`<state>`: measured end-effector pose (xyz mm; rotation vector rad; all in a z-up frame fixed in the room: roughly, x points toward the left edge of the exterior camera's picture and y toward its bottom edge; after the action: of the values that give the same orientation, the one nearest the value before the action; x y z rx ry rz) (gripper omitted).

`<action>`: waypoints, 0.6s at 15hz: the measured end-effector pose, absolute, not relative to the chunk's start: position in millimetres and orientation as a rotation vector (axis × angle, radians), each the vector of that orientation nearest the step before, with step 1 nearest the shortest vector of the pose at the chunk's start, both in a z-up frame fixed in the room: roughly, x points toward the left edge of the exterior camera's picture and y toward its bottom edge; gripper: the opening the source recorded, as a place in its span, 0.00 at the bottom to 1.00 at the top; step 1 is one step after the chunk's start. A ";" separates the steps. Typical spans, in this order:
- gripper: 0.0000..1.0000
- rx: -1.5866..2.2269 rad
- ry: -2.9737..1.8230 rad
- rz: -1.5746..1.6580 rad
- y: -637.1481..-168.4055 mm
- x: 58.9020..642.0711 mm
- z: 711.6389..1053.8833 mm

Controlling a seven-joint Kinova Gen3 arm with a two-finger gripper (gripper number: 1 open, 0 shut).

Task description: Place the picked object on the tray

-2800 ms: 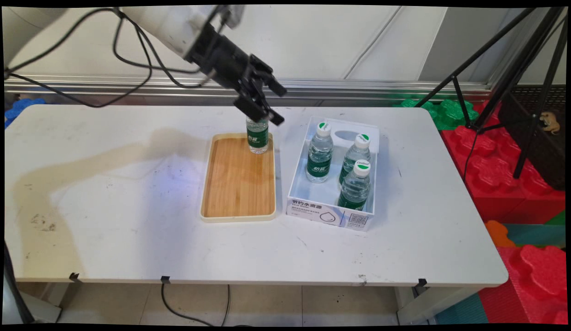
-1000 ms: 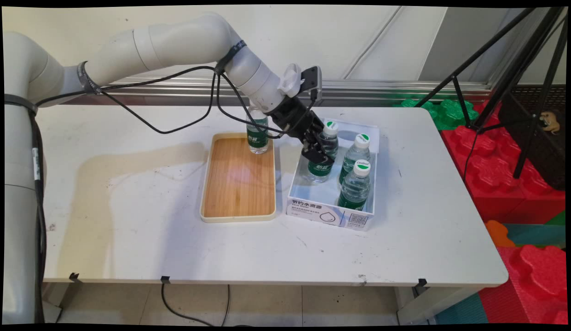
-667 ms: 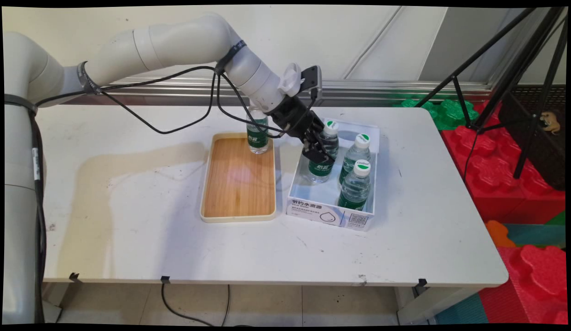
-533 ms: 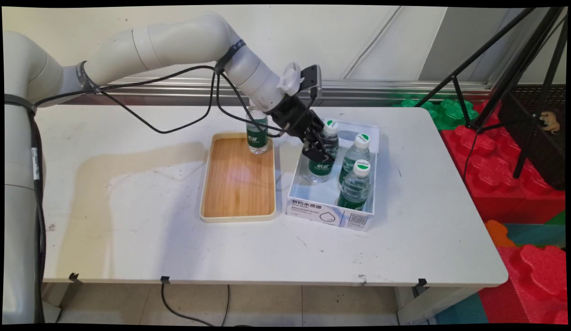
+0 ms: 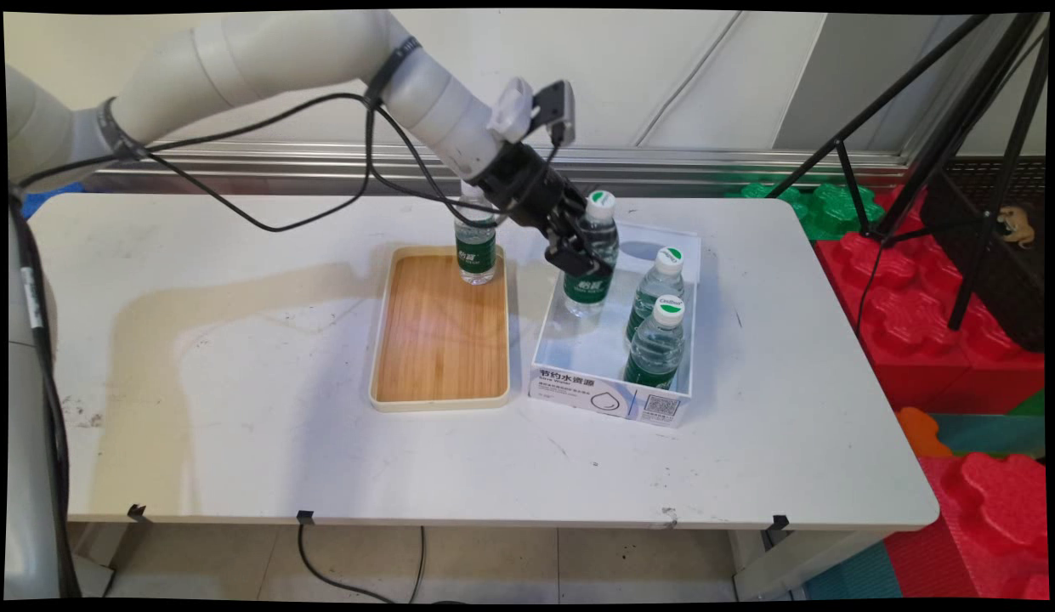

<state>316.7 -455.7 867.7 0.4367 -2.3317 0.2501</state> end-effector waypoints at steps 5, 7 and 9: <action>0.00 0.428 -2.299 0.265 -430.5 342.1 904.4; 0.00 0.429 -2.280 0.272 -419.2 355.2 921.1; 0.00 0.430 -2.266 0.279 -408.9 368.6 935.9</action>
<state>368.6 -408.9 935.9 0.4296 -2.2659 0.2785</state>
